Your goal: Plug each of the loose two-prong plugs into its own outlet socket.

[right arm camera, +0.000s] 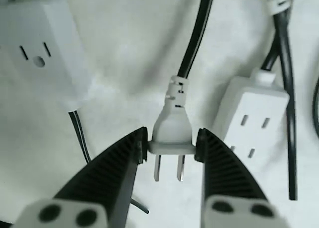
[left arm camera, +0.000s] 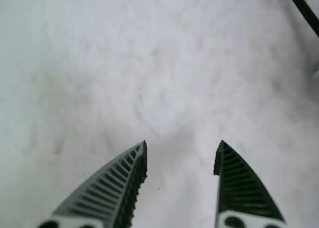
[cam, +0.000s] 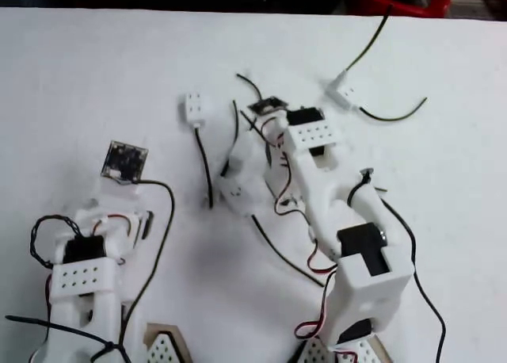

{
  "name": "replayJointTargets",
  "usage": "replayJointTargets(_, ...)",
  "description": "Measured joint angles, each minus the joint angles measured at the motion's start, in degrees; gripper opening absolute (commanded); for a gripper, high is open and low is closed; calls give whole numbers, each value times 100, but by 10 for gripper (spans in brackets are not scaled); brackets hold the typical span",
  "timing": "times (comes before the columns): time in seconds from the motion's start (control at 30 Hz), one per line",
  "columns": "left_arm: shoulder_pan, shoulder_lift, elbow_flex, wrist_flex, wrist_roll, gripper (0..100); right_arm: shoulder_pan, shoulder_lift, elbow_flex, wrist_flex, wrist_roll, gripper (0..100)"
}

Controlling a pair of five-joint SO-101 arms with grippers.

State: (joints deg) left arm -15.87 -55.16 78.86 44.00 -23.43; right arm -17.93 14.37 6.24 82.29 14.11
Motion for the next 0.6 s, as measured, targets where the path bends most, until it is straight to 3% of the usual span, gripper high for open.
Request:
replayJointTargets(0.23,0,0,0,0,0,228,44,193,-88,18,-167,153)
replayJointTargets(0.43,0,0,0,0,0,229,44,299,-97,325,-264,262)
replayJointTargets(0.6,0,0,0,0,0,229,44,299,-97,466,-378,224)
